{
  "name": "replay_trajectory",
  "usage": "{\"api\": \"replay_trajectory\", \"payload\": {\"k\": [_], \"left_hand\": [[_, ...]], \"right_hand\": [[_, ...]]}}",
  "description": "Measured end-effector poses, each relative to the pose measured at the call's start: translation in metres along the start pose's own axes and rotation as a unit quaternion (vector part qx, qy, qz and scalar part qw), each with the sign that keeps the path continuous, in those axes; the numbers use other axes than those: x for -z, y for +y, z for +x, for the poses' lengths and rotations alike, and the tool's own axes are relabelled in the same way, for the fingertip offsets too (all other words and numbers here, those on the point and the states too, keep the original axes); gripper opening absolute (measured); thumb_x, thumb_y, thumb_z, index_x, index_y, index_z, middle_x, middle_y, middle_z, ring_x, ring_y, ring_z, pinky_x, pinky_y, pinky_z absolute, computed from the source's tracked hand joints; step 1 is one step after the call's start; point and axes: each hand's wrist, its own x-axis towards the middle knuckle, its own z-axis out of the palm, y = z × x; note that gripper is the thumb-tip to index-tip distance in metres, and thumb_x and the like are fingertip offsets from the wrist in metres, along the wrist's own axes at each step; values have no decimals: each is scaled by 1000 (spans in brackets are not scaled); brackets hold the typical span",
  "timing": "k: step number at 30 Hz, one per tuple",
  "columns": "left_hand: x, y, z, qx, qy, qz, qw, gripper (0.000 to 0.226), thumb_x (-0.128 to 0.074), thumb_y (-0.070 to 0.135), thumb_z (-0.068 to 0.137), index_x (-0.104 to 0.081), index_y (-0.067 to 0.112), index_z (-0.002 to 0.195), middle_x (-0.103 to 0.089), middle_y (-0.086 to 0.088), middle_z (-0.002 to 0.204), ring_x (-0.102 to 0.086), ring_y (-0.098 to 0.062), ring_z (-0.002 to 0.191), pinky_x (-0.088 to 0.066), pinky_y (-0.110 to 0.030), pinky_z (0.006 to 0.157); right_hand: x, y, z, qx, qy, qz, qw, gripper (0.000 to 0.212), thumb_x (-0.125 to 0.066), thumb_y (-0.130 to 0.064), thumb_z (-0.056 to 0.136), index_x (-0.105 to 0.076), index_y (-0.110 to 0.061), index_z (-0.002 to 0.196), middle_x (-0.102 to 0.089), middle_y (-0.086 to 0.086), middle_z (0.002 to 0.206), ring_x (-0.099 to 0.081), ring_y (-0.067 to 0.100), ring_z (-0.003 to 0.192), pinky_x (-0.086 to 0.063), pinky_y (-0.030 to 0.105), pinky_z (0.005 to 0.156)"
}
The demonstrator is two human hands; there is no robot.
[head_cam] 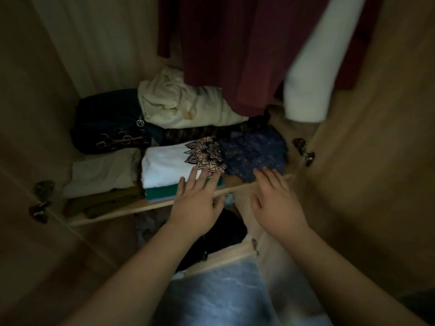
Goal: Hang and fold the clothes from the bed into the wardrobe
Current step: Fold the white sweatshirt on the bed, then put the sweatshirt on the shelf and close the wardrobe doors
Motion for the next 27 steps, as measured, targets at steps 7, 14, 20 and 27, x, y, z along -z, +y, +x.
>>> {"api": "replay_trajectory", "payload": {"k": [7,14,20,27], "left_hand": [[-5,97,-43,-18,-9,8,1000,66,-35,53,100,-9,32,157,-4,-1,168,6,-24,154,-4,-51,124],[-53,254,-79,-61,-47,-29,997,68,-33,55,99,-3,35,157,-3,1,168,3,-23,154,-5,-48,124],[-75,347,-87,-102,-59,-59,991,69,-33,57,100,-4,35,158,-4,1,168,1,-24,154,-8,-47,124],[-79,379,-76,-75,-56,-250,964,66,-51,42,98,-21,30,156,-30,3,161,-35,-13,142,-25,-17,109]], "right_hand": [[50,65,-96,-30,71,18,997,62,-52,-31,88,-36,-18,147,-44,5,148,-36,22,138,-38,39,109],[118,153,-229,-54,139,-6,989,60,-58,-26,86,-43,-15,143,-48,7,146,-37,25,141,-30,37,116],[166,231,-277,-126,221,144,957,48,-60,-17,90,-45,-17,136,-48,0,134,-44,16,128,-37,30,107],[190,244,-200,-86,44,299,949,38,-29,-47,105,-47,-32,136,-60,-7,132,-56,6,117,-44,36,99]]}}
